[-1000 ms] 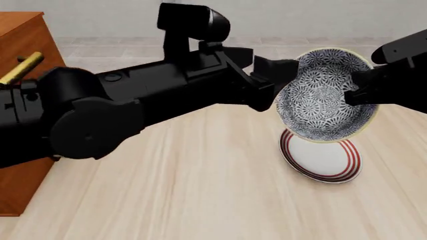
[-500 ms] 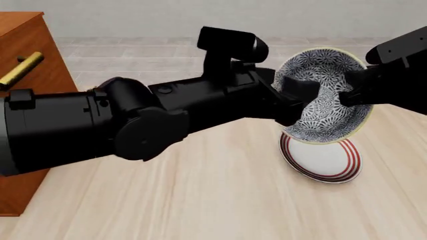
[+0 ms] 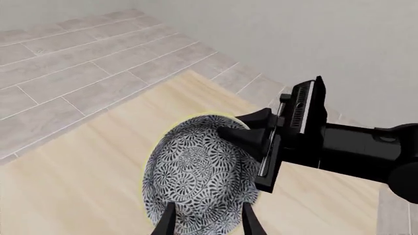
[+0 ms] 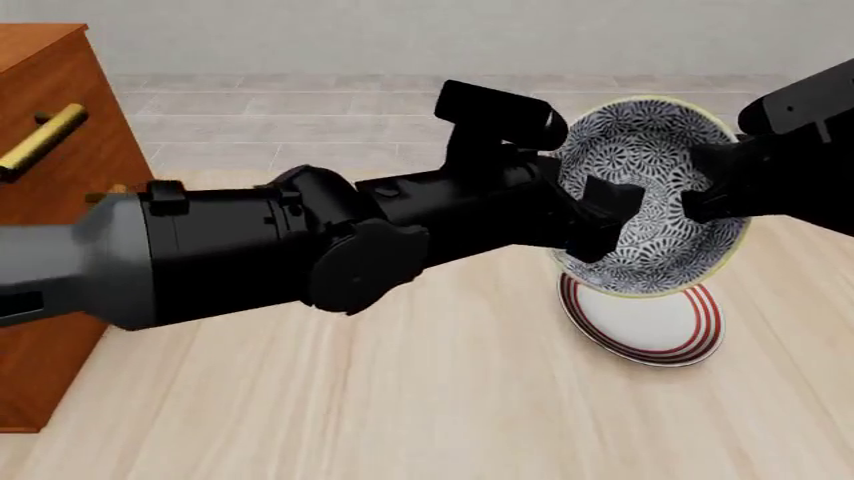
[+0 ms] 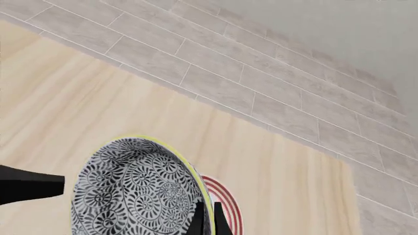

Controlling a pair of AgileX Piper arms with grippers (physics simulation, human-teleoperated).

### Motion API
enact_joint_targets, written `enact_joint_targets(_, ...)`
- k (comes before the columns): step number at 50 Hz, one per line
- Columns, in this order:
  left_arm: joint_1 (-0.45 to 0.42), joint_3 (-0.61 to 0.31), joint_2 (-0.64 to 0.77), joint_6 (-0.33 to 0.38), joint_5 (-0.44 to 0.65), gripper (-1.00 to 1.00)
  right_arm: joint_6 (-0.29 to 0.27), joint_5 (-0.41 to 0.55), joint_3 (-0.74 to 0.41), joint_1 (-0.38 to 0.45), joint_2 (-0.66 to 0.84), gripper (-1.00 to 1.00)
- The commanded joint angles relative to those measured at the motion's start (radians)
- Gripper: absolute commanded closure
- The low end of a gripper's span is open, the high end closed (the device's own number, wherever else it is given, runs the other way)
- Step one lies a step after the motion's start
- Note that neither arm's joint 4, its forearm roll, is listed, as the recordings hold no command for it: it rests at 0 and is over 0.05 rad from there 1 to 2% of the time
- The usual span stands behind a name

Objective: Put the bowl on top of the cabinet.

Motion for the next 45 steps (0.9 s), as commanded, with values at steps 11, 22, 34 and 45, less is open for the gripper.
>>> enact_joint_targets(11, 0.016, 0.009, -0.010, 0.032, -0.004, -1.00, -0.006, -0.013, 0.004, -0.012, -0.001, 1.00)
enact_joint_targets(22, 0.023, 0.011, -0.017, 0.036, -0.003, -1.00, -0.010, -0.019, 0.001, -0.021, 0.012, 1.00)
enact_joint_targets(34, 0.041, 0.007, -0.009, 0.033, -0.002, -1.00, -0.014, -0.020, 0.000, -0.029, 0.012, 1.00)
enact_joint_targets(45, 0.049, 0.006, -0.007, 0.039, -0.005, -1.00, -0.020, -0.034, 0.009, -0.044, 0.028, 1.00)
